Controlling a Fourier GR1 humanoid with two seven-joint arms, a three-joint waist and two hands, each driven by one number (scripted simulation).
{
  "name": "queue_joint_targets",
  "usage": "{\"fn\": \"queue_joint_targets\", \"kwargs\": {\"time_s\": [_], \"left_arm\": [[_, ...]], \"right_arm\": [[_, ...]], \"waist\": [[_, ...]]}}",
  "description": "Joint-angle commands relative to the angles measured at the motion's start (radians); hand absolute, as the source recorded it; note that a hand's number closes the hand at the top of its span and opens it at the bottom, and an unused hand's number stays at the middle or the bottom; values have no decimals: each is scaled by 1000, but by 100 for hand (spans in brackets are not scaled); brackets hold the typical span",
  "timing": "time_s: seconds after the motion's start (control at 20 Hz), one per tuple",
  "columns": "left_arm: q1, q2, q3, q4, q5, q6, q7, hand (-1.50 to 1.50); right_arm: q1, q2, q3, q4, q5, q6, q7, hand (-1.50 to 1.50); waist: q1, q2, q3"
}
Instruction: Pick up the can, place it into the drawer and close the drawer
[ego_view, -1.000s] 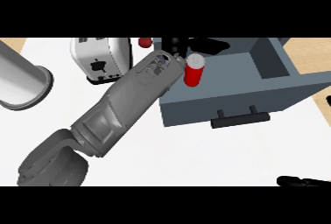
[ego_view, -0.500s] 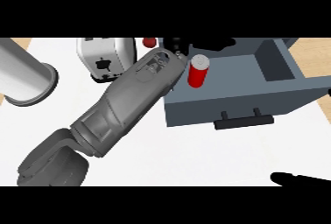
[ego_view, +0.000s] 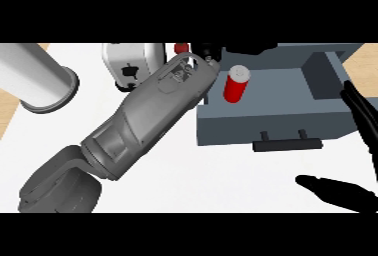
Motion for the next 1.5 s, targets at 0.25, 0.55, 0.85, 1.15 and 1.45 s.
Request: {"fn": "queue_joint_targets", "kwargs": {"time_s": [0.25, 0.55, 0.85, 1.15, 1.45], "left_arm": [[-42, 13, 29, 5, -20, -10, 45, -150], [64, 72, 3, -120, -65, -9, 105, -150], [87, 179, -16, -260, -108, 10, 224, -150], [127, 292, -8, -372, -120, -54, 303, -150], [205, 383, -5, -482, -125, -95, 328, -150]], "right_arm": [[-54, 0, 166, 266, 361, -126, -28, -150], [-168, 67, 127, 502, 421, -278, -38, -150], [-244, 118, 105, 740, 481, -422, -59, -150], [-342, 122, 61, 941, 512, -514, -92, -150], [-471, 92, -6, 1154, 563, -612, -102, -150]], "waist": [[49, -9, 0], [75, -18, 0], [91, -22, 0], [92, -16, 1], [119, -9, 1]]}}
